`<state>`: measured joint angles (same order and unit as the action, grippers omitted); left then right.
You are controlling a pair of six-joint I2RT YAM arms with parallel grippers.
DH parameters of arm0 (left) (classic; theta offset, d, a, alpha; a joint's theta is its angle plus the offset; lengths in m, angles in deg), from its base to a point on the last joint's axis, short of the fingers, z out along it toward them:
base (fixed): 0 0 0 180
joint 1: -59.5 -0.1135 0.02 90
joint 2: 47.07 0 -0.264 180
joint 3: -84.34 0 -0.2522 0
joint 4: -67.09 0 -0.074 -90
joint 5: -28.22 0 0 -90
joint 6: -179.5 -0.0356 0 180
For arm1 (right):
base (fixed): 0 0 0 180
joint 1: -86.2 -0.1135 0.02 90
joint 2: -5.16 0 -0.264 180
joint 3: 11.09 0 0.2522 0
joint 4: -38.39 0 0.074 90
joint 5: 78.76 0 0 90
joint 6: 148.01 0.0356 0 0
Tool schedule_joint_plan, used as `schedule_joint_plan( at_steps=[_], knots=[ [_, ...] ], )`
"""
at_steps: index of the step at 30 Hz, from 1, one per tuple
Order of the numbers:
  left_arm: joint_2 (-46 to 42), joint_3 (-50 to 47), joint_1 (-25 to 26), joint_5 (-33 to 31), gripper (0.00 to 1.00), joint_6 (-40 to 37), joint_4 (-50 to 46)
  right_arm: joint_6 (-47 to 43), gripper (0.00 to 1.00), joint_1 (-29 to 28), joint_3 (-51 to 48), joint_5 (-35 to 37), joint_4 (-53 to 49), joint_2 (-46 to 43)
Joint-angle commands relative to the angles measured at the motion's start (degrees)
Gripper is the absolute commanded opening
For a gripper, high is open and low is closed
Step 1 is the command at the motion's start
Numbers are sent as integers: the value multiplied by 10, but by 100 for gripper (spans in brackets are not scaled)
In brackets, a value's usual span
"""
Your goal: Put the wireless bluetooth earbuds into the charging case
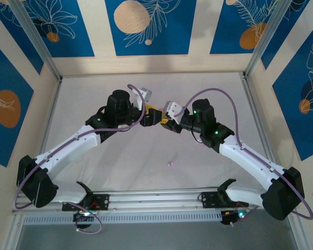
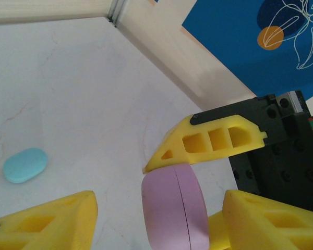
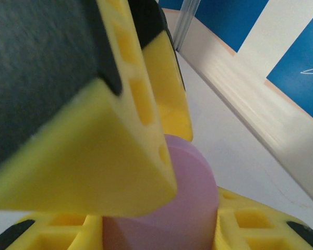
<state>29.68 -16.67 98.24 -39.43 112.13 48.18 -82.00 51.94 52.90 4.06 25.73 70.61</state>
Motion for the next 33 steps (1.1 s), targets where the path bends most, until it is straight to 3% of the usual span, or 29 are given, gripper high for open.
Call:
schedule_joint_plan(
  at_steps=[1, 8, 11, 14, 15, 18, 22, 26, 33],
  knots=[
    [14, 29, -3, 37, 60, 12, 9, 2, 32, 3, 16, -13, 24, -1],
    [35, 45, -3, 31, 34, 26, 7, -11, 32, 4, 15, -12, 20, -2],
    [43, 52, -3, 37, 28, 36, 5, -10, 33, 4, 16, -13, 24, -4],
    [46, 55, -3, 35, 6, 62, 9, 0, 37, 4, 13, 4, 44, -8],
    [45, 54, -3, 26, 4, 75, 8, 9, 41, 8, 5, 16, 66, -14],
    [31, 34, -3, 28, 1, 127, 55, 64, 53, 41, -31, 8, 141, -38],
    [3, -12, -4, 25, 0, 232, 165, 157, 61, 121, -59, -77, 193, -55],
    [0, -36, -5, 25, 0, 322, 243, 102, 60, 156, -93, -194, 231, -53],
    [5, -35, -4, 40, 0, 371, 268, 98, 60, 154, -77, -181, 295, -41]
  ],
)
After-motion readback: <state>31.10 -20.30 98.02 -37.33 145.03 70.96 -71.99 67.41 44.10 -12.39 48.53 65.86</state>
